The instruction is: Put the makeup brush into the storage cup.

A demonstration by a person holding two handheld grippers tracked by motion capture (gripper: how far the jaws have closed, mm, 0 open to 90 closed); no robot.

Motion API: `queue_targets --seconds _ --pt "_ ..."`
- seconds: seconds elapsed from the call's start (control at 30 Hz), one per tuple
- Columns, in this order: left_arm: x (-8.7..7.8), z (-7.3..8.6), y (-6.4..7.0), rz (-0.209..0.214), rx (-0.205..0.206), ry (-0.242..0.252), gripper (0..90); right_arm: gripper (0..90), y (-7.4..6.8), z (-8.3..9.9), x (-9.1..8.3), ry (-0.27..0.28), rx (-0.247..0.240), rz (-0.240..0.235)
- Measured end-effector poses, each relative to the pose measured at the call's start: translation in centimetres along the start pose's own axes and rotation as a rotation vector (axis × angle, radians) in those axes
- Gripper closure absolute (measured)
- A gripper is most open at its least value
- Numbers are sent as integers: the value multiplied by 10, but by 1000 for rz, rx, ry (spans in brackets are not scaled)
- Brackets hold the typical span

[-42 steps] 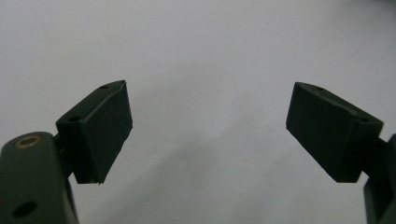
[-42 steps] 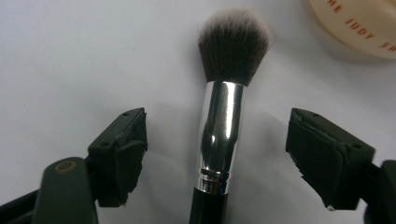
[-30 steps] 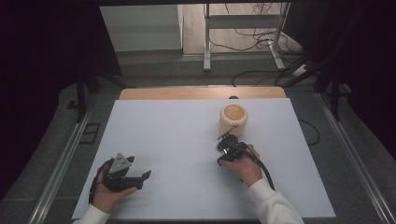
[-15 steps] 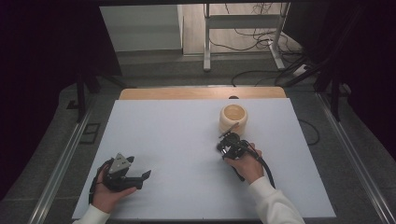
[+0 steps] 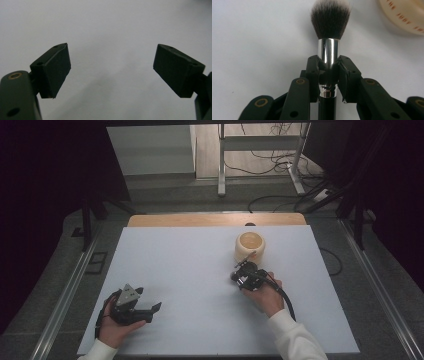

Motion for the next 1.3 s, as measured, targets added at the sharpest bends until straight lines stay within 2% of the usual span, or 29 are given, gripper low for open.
queue_targets --seconds 0.57,1.3 --pt "0 0 0 -1 1 0 149 716 -4 -6 -39 117 -32 -50" --pt "0 0 1 0 0 -1 150 716 2 -10 -61 224 -10 -112"
Point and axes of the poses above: each handheld gripper's, and its own axes: x roughly forward along the jaws, z roughly out of its underside, y roughly to its right, the point moved 6 cm from there along x, roughly forward along the jaws, and after that the axes turned 15 degrees about x, right-handed, at the moved point
